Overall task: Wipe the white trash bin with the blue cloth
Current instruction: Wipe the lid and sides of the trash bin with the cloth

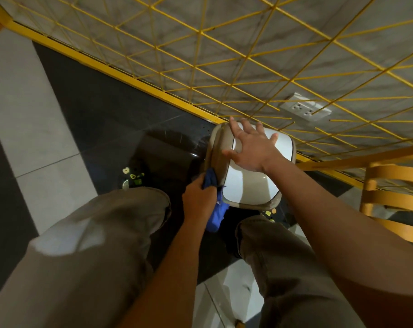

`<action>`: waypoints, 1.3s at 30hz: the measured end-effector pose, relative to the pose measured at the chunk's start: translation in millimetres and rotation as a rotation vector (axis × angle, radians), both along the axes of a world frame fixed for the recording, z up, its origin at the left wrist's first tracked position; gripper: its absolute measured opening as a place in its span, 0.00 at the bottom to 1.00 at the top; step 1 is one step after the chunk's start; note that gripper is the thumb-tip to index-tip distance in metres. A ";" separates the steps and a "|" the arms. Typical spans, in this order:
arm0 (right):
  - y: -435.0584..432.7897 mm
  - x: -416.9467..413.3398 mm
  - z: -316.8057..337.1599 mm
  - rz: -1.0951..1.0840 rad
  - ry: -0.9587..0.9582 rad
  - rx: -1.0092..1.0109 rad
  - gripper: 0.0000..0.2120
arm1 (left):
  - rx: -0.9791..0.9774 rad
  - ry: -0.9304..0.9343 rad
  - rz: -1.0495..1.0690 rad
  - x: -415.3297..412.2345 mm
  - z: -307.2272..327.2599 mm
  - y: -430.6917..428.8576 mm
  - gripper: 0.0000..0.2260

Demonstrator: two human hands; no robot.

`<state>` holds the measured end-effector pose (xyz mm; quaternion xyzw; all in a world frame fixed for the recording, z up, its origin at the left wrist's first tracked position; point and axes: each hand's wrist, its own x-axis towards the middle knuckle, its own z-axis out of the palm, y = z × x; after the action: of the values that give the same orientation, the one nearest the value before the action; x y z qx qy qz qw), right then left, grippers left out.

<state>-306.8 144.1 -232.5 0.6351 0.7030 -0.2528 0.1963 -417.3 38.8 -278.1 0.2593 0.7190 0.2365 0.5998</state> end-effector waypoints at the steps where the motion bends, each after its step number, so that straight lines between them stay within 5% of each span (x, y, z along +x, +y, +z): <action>1: -0.2 0.0 0.2 -0.003 0.005 0.003 0.37 | -0.003 -0.009 0.043 4.5 1.7 -5.9 0.12; 14: 0.5 -1.4 1.9 -0.012 -0.002 -0.019 0.37 | -0.008 0.005 0.288 68.3 13.9 -52.0 0.23; 20: 0.6 -2.6 2.1 -0.027 -0.003 -0.017 0.37 | -0.175 -0.286 0.226 78.3 26.9 -50.0 0.24; 26: 5.5 -5.6 3.3 -0.091 0.038 -0.052 0.37 | -0.223 -0.343 0.317 50.8 32.8 -44.9 0.20; 29: 7.4 3.4 14.4 -0.153 0.188 -0.114 0.34 | -0.193 -0.320 0.311 35.4 45.1 -40.9 0.17; 33: -4.1 28.7 35.8 -0.471 0.645 0.002 0.27 | -0.075 -0.344 0.283 25.9 60.6 -29.5 0.19; 39: -70.1 59.5 70.5 -0.895 1.023 0.086 0.18 | 0.122 -0.295 0.147 25.5 81.7 -16.6 0.19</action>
<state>-247.3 74.0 -162.0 0.6726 0.3864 -0.5499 -0.3095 -391.8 22.1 -196.4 0.2046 0.6244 0.3586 0.6631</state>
